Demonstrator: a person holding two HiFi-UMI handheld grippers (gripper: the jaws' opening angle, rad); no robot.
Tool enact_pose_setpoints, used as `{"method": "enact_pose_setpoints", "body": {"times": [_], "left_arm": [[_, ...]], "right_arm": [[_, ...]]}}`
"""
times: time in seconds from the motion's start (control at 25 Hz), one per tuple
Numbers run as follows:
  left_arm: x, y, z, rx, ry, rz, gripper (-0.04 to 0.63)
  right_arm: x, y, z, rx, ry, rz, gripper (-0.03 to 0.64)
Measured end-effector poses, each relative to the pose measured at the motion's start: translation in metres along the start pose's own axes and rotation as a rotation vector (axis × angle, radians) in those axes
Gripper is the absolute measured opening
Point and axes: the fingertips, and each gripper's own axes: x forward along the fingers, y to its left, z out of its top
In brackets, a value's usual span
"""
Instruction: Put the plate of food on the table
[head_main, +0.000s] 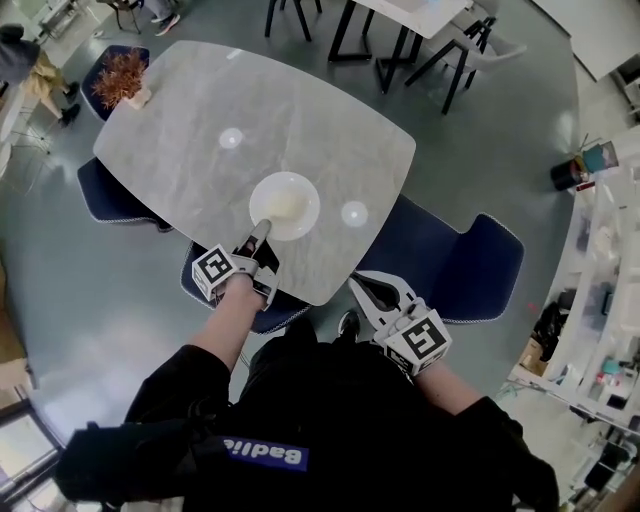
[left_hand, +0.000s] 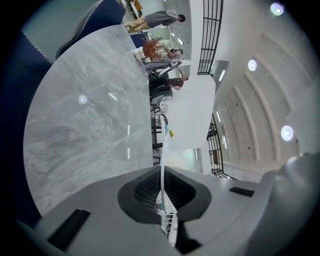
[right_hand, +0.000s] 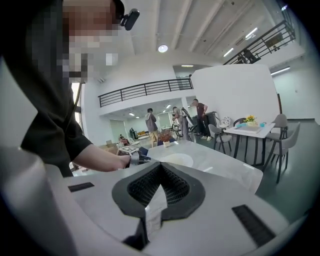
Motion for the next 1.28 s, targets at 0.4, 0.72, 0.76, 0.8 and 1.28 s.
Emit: {"method": "enact_pose_setpoints", "body": {"times": [0.4, 0.72, 0.76, 0.8, 1.28], "left_arm": [[0.065, 0.08, 0.033, -0.025, -0.007, 0.081, 0.014], [0.098, 0.118, 0.046, -0.055, -0.025, 0.14, 0.014], [0.101, 0.121, 0.046, -0.054, -0.026, 0.143, 0.014], [0.104, 0.123, 0.047, -0.051, -0.025, 0.147, 0.014], [0.119, 0.14, 0.051, -0.007, -0.004, 0.214, 0.015]], "right_arm": [[0.002, -0.02, -0.028, 0.082, 0.061, -0.114, 0.011], [0.003, -0.025, -0.054, 0.138, 0.124, -0.12, 0.011], [0.003, -0.026, -0.056, 0.14, 0.125, -0.123, 0.011], [0.003, -0.027, -0.057, 0.143, 0.125, -0.124, 0.011], [-0.003, -0.028, -0.074, 0.171, 0.137, -0.135, 0.011]]}}
